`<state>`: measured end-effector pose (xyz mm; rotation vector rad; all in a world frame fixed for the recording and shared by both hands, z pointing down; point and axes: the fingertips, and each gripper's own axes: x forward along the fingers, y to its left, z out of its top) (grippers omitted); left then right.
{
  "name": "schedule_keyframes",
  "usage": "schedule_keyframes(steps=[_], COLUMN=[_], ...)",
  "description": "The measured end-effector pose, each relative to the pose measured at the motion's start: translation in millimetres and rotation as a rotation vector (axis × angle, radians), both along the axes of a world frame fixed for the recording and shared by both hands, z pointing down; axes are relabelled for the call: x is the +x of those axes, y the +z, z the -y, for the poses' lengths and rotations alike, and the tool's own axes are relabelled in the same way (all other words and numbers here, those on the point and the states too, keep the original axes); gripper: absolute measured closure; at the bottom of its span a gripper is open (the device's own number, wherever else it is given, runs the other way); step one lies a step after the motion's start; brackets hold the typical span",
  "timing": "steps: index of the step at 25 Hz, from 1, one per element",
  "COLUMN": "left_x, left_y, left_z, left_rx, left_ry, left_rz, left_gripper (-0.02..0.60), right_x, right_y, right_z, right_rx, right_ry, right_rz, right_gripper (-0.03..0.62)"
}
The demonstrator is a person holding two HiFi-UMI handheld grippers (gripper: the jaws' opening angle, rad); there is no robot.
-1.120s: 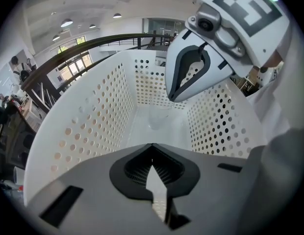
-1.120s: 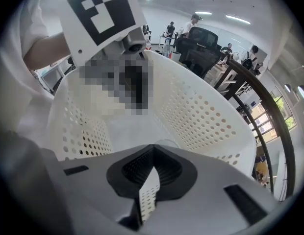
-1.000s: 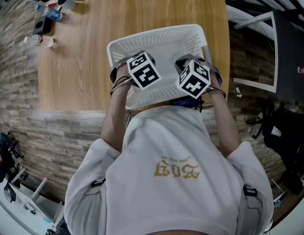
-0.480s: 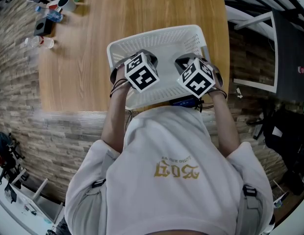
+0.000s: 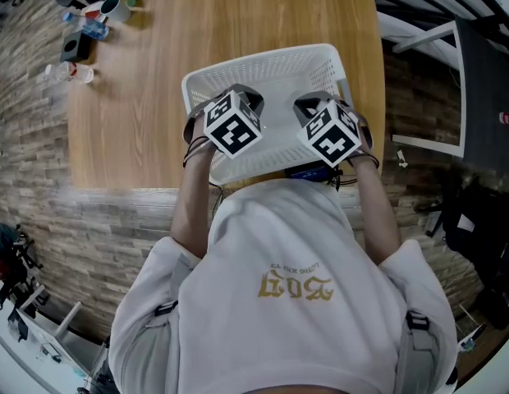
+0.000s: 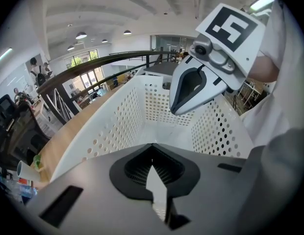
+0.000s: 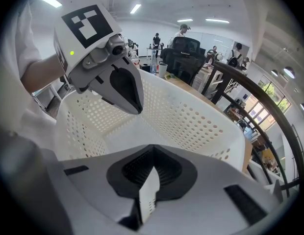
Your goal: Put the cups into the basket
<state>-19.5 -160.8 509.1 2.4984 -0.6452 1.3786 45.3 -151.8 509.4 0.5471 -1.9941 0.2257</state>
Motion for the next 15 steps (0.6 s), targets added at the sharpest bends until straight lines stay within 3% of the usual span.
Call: schedule_keyframes(steps=[4,9,15], left_x=[1.0,9.3,8.9], left_y=[-13.0,-43.3,-55.4], left_z=[5.2,15.8,19.8], left_rx=[0.030,0.084,0.136], left_ry=[-0.032,-0.096,-0.122], left_rz=[-0.053,-0.219,-0.262], left_gripper=[0.574,0.574,0.574], right_x=[-0.9,0.5,-0.2], right_y=[-10.7,-20.5,-31.4], right_z=[4.9,10.7,13.5], right_rx=[0.019,0.052,0.075], right_ry=[0.035,0.058,0.105], right_rz=[0.048,0.083,0.155], right_gripper=[0.583,0.583,0.585])
